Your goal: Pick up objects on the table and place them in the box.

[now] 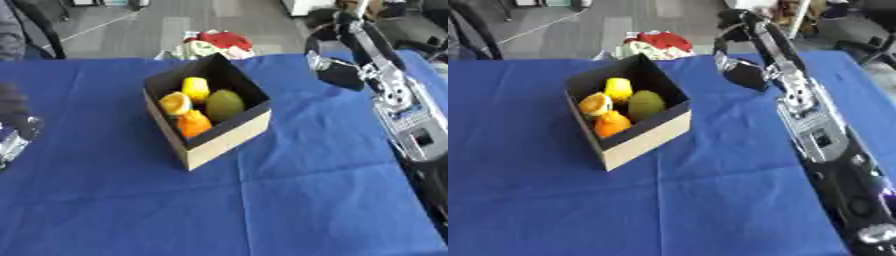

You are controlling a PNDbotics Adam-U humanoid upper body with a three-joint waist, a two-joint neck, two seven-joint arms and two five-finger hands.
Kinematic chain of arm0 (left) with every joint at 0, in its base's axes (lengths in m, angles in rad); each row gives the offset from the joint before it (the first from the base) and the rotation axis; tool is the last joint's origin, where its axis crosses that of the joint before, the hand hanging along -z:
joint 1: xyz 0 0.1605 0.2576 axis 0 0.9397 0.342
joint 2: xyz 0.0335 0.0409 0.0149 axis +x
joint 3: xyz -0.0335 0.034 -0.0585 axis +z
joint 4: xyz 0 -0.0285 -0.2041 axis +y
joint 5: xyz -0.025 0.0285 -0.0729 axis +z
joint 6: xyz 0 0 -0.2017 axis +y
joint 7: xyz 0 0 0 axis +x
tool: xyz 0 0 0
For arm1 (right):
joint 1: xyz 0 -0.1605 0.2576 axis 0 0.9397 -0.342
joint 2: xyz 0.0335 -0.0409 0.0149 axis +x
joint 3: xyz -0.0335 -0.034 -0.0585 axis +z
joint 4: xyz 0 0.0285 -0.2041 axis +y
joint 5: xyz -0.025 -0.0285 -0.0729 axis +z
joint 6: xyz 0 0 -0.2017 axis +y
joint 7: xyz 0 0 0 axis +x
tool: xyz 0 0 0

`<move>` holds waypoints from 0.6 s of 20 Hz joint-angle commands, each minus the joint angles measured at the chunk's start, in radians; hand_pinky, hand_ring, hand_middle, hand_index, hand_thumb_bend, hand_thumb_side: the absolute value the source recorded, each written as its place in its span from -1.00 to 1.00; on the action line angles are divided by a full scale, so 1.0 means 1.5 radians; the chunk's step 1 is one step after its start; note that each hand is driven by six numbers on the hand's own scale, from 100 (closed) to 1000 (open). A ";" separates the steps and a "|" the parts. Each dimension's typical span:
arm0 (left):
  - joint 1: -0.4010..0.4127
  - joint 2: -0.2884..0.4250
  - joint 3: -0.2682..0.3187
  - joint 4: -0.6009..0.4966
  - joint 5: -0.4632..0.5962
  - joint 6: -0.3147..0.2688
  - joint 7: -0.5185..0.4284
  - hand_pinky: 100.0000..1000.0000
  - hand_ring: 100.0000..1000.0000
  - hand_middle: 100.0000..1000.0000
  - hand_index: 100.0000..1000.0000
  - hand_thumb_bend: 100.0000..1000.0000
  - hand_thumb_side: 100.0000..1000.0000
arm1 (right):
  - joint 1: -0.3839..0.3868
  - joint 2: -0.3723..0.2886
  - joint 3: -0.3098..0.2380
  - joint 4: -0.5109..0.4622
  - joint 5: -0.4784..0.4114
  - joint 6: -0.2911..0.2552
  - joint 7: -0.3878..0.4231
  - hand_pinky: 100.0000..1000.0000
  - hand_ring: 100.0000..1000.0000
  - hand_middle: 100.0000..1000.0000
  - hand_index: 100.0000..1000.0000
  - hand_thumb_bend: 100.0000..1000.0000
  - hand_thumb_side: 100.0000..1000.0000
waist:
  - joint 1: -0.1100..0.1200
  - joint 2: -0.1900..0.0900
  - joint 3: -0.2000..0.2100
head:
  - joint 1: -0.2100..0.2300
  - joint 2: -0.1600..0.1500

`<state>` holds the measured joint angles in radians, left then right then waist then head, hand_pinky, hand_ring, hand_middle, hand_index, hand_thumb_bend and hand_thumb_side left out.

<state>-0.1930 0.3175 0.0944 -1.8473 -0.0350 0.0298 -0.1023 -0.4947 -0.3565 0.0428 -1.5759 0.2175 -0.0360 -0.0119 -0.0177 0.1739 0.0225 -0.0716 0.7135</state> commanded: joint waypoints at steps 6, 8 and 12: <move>0.016 -0.014 -0.014 -0.009 0.023 -0.011 0.008 0.45 0.47 0.40 0.67 0.20 -0.22 | 0.110 0.037 -0.017 -0.032 -0.052 -0.057 -0.060 0.58 0.37 0.40 0.72 -0.98 -1.00 | -0.003 -0.003 -0.002 | 0.021 0.034; 0.022 -0.023 -0.016 -0.010 0.022 -0.012 0.003 0.46 0.47 0.40 0.67 0.19 -0.21 | 0.149 0.041 -0.014 -0.057 -0.053 -0.062 -0.061 0.57 0.36 0.38 0.72 -0.98 -1.00 | -0.002 -0.004 -0.001 | 0.026 0.037; 0.028 -0.033 -0.019 -0.010 0.017 -0.012 -0.005 0.46 0.47 0.39 0.67 0.19 -0.21 | 0.221 0.050 -0.015 -0.111 -0.053 -0.065 -0.065 0.57 0.35 0.37 0.71 -0.98 -1.00 | -0.003 -0.007 0.001 | 0.020 0.038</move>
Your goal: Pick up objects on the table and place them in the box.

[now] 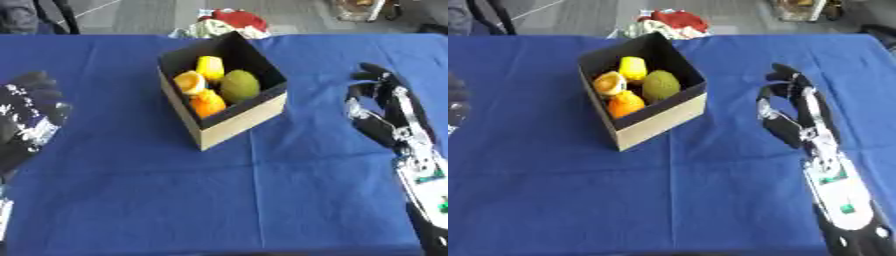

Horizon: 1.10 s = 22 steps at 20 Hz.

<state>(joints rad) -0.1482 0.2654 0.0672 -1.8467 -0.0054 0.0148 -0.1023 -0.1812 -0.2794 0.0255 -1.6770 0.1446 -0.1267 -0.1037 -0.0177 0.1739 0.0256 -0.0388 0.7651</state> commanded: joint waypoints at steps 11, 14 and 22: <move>0.000 -0.008 0.000 -0.005 -0.009 0.002 -0.003 0.45 0.45 0.37 0.66 0.17 -0.21 | 0.033 0.009 -0.003 -0.070 -0.006 0.008 -0.006 0.56 0.32 0.34 0.67 -1.00 -1.00 | -0.004 -0.004 -0.011 | 0.001 0.003; -0.001 -0.009 -0.001 -0.004 -0.008 0.002 -0.003 0.45 0.44 0.36 0.65 0.17 -0.21 | 0.035 0.010 -0.003 -0.071 -0.007 0.009 -0.007 0.55 0.31 0.33 0.66 -1.00 -1.00 | -0.005 -0.004 -0.010 | 0.002 0.003; -0.003 -0.012 0.003 -0.003 -0.009 0.003 -0.007 0.45 0.44 0.36 0.65 0.16 -0.21 | 0.039 0.013 -0.003 -0.074 -0.009 0.010 -0.007 0.55 0.30 0.32 0.66 -1.00 -1.00 | -0.005 -0.005 -0.007 | 0.004 0.003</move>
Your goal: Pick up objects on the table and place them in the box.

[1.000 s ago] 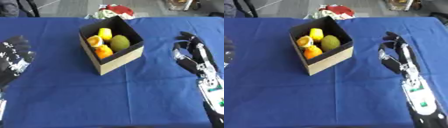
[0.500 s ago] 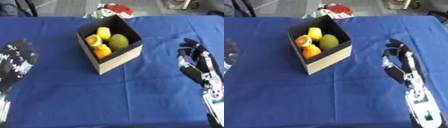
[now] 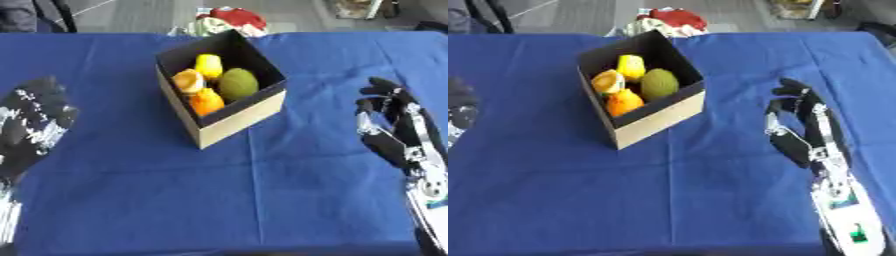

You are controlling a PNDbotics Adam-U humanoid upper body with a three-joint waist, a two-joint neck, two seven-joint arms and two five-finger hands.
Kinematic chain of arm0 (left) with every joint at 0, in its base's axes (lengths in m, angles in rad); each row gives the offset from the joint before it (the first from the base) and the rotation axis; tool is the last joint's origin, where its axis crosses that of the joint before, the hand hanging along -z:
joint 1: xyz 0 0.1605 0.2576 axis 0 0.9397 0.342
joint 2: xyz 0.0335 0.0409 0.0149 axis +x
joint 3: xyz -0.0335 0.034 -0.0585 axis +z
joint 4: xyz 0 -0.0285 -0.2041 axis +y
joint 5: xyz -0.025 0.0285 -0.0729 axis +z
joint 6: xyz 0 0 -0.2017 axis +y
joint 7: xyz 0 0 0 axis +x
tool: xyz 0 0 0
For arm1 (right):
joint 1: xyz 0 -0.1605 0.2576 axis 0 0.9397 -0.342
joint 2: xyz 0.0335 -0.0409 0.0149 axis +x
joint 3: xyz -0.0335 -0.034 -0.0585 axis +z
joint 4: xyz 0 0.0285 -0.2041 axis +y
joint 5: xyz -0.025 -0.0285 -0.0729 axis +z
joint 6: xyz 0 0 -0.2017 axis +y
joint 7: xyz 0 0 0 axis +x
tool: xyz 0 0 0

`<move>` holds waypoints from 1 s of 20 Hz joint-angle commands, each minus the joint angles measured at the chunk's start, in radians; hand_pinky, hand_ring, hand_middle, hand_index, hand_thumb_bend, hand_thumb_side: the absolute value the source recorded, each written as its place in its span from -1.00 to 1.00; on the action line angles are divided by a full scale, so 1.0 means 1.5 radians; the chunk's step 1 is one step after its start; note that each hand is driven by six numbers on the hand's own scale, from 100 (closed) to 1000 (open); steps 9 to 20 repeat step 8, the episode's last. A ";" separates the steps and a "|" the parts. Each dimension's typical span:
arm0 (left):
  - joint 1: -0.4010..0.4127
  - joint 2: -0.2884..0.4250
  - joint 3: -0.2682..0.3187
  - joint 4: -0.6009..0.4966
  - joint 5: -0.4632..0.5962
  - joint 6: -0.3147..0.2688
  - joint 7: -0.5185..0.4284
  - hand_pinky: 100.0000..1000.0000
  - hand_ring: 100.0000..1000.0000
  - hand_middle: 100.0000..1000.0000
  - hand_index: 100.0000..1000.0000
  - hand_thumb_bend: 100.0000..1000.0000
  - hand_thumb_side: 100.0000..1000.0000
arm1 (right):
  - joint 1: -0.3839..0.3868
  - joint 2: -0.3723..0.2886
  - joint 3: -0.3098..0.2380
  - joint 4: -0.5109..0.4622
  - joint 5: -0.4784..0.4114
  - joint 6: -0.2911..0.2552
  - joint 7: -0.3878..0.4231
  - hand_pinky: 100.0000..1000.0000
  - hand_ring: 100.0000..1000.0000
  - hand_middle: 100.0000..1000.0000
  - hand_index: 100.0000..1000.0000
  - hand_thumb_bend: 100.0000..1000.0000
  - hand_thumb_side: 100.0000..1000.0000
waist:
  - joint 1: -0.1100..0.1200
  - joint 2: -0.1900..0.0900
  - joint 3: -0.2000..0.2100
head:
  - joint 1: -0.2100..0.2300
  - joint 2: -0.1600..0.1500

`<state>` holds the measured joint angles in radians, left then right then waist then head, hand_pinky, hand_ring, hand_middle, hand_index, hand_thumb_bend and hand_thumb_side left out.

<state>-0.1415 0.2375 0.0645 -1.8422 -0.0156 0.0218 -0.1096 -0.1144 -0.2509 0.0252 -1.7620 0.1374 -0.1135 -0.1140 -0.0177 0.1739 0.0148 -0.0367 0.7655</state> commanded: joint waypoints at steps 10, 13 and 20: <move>-0.010 0.006 0.004 -0.007 -0.002 -0.001 -0.003 0.45 0.44 0.36 0.65 0.16 -0.21 | -0.005 -0.005 -0.004 -0.021 -0.003 0.002 -0.001 0.55 0.30 0.32 0.66 -1.00 -1.00 | -0.003 -0.005 -0.003 | 0.002 0.003; -0.010 0.006 0.004 -0.007 -0.002 -0.001 -0.003 0.45 0.44 0.36 0.65 0.16 -0.21 | -0.005 -0.005 -0.004 -0.021 -0.003 0.002 -0.001 0.55 0.30 0.32 0.66 -1.00 -1.00 | -0.003 -0.005 -0.003 | 0.002 0.003; -0.010 0.006 0.004 -0.007 -0.002 -0.001 -0.003 0.45 0.44 0.36 0.65 0.16 -0.21 | -0.005 -0.005 -0.004 -0.021 -0.003 0.002 -0.001 0.55 0.30 0.32 0.66 -1.00 -1.00 | -0.003 -0.005 -0.003 | 0.002 0.003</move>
